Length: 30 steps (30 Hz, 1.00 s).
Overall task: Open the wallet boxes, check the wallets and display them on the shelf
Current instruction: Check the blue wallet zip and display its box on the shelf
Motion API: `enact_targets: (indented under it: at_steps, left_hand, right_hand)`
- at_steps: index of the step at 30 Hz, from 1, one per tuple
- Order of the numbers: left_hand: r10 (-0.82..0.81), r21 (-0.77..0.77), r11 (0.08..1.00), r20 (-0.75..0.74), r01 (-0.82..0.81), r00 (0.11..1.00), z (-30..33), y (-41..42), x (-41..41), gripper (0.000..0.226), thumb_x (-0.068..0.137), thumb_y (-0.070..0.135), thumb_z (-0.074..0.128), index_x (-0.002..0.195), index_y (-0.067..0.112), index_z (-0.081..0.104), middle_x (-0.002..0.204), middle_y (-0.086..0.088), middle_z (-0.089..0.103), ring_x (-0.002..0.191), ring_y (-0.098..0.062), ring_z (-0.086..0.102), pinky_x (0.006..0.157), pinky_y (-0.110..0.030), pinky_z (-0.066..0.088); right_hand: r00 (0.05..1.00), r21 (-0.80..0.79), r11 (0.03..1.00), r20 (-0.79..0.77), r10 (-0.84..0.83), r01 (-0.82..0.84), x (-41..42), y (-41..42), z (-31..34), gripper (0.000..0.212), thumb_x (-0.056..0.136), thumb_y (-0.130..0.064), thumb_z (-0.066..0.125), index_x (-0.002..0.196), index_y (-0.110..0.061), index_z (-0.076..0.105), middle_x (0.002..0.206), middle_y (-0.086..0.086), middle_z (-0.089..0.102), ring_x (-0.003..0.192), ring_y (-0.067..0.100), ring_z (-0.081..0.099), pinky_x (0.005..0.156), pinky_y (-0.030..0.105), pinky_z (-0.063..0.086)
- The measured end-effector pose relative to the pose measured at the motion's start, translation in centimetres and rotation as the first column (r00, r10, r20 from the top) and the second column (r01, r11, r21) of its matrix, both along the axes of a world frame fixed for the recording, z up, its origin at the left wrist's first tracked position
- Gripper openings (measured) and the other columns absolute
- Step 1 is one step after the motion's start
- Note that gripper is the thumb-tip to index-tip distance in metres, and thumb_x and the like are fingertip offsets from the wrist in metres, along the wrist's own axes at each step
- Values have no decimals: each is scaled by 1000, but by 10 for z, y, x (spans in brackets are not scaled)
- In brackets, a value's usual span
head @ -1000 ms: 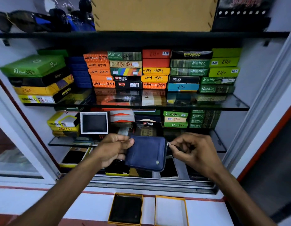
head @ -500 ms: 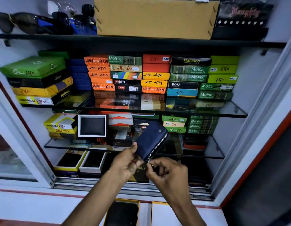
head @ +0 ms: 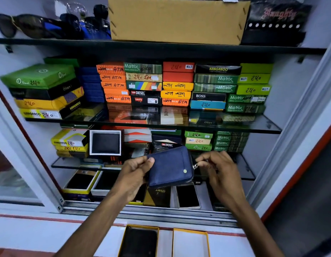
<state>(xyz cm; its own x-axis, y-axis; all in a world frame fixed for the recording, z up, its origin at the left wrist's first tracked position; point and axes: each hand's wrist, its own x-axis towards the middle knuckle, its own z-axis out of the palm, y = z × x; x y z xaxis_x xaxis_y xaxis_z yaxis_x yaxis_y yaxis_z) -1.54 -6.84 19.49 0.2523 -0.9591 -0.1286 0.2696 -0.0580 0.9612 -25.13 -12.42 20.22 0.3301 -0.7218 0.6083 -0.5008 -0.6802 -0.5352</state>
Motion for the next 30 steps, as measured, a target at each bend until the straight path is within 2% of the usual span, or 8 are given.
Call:
enact_targets:
  at_steps: [3, 6, 11, 16, 20, 23, 25, 30]
  left_hand:
    - [-195, 24, 981, 49, 194, 980, 11, 2, 6, 30, 94, 9, 52, 118, -6, 62, 113, -19, 70, 102, -23, 64, 81, -28, 57]
    - [-319, 44, 947, 57, 317, 946, 21, 5, 0, 33, 94, 8, 51, 121, -9, 59, 123, -26, 63, 110, -28, 59, 84, -26, 56]
    - [-358, 42, 933, 2, 358, 934, 25, 3, -11, 41, 83, 19, 65, 114, -8, 64, 115, -25, 64, 105, -30, 59, 85, -34, 50]
    - [-361, 97, 928, -9, 360, 933, 22, 5, -23, 39, 73, 24, 70, 103, -1, 70, 88, -9, 73, 75, -15, 69, 68, -29, 55]
    - [-244, 86, 965, -47, 248, 969, 21, 5, -26, 33, 81, 21, 68, 104, -3, 70, 92, -12, 74, 74, -18, 71, 68, -35, 59]
    - [-151, 19, 988, 0, 151, 988, 22, 10, -21, 28, 85, 13, 66, 109, -2, 69, 100, -15, 74, 80, -19, 71, 65, -34, 60]
    - [-105, -74, 991, 60, 110, 993, 20, 11, -20, 23, 83, 4, 66, 106, 2, 69, 99, -15, 74, 78, -14, 72, 61, -28, 61]
    - [-105, -298, 935, 291, 195, 951, 0, 22, -24, 35, 72, -20, 67, 92, 8, 65, 99, -3, 77, 102, -16, 70, 80, -20, 58]
  right_hand:
    - [989, 33, 990, 47, 137, -139, 4, -18, 13, 10, 91, -32, 58, 89, -33, 68, 90, -26, 64, 93, 0, 52, 77, 10, 37]
    - [946, 39, 945, -2, 324, -323, 19, -34, 26, 11, 88, -30, 63, 86, -23, 70, 89, -21, 66, 93, 7, 58, 85, 24, 39]
    - [908, 101, 905, -24, 418, -414, 44, -52, 21, 13, 87, -38, 65, 85, -26, 71, 90, -8, 68, 94, 19, 61, 88, 47, 44]
    - [860, 130, 858, -57, 507, -497, 51, -57, 13, 18, 84, -45, 65, 89, -29, 73, 92, -17, 61, 93, 16, 62, 85, 40, 51]
    - [893, 333, 845, 320, 316, -418, 29, -52, 2, 16, 91, -25, 62, 101, -20, 73, 101, 9, 73, 89, 21, 67, 80, 39, 53]
    - [835, 507, 724, 522, 173, -467, -2, -35, -5, 45, 91, -52, 42, 109, -23, 71, 104, 2, 78, 91, 16, 72, 77, 30, 57]
    - [799, 513, 667, 562, 214, -540, -16, -24, -10, 52, 81, -60, 56, 115, -22, 69, 102, 0, 78, 87, 11, 71, 72, 24, 58]
    - [809, 333, 819, 535, 243, -467, -36, 0, -25, 43, 61, -3, 81, 96, -28, 77, 99, -2, 79, 96, 12, 73, 86, 21, 57]
